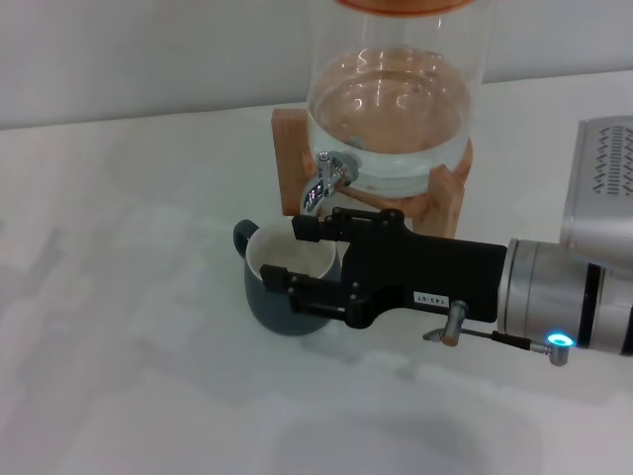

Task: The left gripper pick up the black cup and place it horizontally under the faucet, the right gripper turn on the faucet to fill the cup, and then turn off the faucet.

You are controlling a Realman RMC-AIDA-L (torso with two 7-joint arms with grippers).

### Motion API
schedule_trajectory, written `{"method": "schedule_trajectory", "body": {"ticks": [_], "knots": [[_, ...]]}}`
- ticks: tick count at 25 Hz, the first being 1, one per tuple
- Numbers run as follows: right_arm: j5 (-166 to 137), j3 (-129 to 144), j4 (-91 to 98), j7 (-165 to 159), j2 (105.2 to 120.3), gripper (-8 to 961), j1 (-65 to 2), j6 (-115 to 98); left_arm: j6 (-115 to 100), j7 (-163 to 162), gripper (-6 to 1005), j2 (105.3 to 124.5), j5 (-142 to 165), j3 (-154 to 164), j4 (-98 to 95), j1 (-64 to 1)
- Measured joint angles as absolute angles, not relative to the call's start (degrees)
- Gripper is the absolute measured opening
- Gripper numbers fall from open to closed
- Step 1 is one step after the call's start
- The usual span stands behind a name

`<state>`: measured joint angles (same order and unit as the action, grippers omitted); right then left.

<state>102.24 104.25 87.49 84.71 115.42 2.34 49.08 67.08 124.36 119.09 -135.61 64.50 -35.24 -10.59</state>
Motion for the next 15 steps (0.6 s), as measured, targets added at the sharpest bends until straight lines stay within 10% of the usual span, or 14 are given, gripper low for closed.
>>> {"method": "schedule_trajectory", "body": {"ticks": [15], "knots": [[103.4, 104.4, 85.9, 84.6, 115.34, 645, 0.1, 45.3, 67.7, 124.4, 880, 119.09, -135.7, 64.5, -35.2, -10.4]]}}
